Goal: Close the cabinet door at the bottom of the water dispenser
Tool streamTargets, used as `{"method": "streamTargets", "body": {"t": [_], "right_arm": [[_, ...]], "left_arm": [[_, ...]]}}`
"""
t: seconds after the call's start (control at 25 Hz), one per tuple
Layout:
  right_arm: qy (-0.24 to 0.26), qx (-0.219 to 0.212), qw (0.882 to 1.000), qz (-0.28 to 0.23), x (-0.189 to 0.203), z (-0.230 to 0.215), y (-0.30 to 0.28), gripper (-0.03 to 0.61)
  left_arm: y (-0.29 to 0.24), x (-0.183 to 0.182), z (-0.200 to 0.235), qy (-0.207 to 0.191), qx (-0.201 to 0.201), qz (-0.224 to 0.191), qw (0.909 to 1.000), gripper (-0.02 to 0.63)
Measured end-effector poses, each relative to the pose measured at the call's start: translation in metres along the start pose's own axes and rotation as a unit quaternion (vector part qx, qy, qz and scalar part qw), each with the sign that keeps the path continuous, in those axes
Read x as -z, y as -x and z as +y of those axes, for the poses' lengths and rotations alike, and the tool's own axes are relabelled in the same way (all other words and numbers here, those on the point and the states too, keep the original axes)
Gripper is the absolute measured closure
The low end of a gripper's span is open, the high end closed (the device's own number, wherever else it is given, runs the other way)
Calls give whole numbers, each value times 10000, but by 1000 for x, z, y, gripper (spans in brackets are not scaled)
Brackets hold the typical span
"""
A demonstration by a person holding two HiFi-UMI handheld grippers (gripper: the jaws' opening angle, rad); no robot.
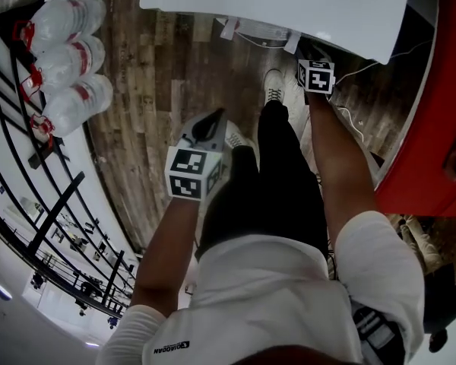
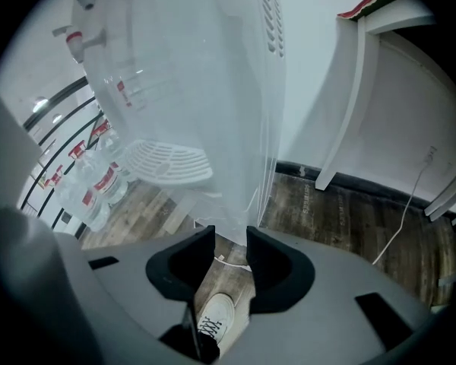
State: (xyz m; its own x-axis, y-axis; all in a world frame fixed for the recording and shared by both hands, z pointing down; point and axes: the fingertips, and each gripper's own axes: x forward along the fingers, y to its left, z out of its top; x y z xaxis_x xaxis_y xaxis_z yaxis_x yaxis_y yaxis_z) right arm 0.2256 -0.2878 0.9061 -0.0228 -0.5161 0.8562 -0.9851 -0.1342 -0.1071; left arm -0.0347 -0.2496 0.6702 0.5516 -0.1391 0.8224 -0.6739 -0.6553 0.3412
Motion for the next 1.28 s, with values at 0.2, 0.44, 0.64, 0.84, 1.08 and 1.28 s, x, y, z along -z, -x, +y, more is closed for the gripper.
{"method": "streamTargets", "body": {"t": [0.2, 0.44, 0.64, 0.84, 1.08, 1.28], "right_arm": [[-218, -30, 9997, -41, 7, 21, 48, 437], [-502, -367, 9968, -499, -13, 64, 117, 506], [-514, -701, 9919, -926, -36, 111, 184, 555], [-1158, -1844, 9643, -1508, -41, 186, 275, 555], [-1013, -2739, 9329, -2108, -64, 246, 409, 557], [-751, -2912, 9216, -2454, -76, 252, 490, 557]], "left_arm": [[33, -8, -14, -140, 11, -249, 9996, 620], [84, -29, -28, -426, 15, -753, 9963, 621], [139, -31, -30, -692, 76, -1094, 9916, 620], [181, 15, -41, -740, 236, -1076, 9912, 621], [218, 29, -71, -881, 410, -1317, 9865, 621], [257, 5, -104, -1016, 454, -1832, 9767, 620]]}}
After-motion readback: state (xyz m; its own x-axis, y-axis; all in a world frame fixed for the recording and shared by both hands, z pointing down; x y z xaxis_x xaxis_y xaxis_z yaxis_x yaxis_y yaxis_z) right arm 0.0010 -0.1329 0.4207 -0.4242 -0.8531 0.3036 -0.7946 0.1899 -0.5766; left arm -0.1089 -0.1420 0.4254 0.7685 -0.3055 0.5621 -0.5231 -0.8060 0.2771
